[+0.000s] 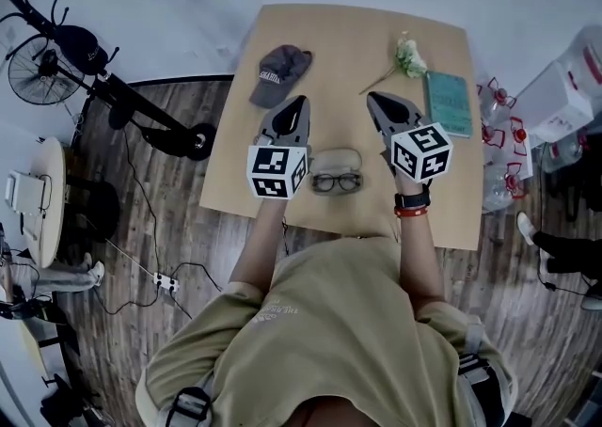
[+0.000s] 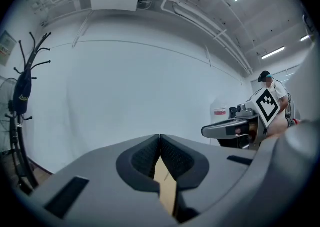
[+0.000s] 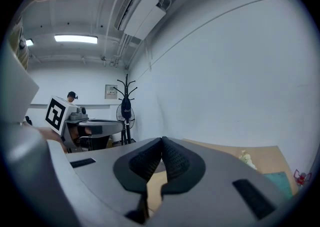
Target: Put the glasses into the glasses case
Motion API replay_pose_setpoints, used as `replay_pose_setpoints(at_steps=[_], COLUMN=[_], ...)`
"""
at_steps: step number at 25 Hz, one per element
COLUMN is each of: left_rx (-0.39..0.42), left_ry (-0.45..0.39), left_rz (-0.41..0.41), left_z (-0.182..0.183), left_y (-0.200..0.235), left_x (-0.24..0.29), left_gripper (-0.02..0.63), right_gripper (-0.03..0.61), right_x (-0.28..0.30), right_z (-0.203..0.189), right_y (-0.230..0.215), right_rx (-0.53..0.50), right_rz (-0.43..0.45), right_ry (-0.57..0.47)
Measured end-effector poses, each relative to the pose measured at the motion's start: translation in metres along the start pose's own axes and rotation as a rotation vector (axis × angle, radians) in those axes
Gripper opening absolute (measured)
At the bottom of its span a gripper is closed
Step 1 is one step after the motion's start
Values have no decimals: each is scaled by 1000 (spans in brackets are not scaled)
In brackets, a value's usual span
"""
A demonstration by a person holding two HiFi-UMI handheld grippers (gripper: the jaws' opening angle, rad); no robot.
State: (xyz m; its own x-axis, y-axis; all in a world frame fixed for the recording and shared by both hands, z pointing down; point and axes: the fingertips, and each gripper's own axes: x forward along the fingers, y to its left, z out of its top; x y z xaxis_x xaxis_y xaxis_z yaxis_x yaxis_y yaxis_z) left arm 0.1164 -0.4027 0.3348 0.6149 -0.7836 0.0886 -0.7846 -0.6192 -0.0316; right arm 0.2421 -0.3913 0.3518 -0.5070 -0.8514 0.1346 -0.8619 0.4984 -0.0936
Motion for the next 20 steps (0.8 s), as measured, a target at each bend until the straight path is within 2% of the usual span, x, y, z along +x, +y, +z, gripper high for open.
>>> replay_pose_setpoints(at_steps=[10,16,20], left_rx=[-13,-14,-15], left_ry=[4,29,56], left_rz=[24,30,32], left_z=[-8,-19,-29], left_y=[-8,-20,-17], left_x=[2,9,17], left_gripper=[23,23,23], right_gripper=[14,14,14], right_x=[-5,-5,3], right_z=[-10,-22,-32], right_y=[-3,-6,-11], right_rx=[-40,-59,-26], right_rz=[3,68,94], right_ry=[44,90,111])
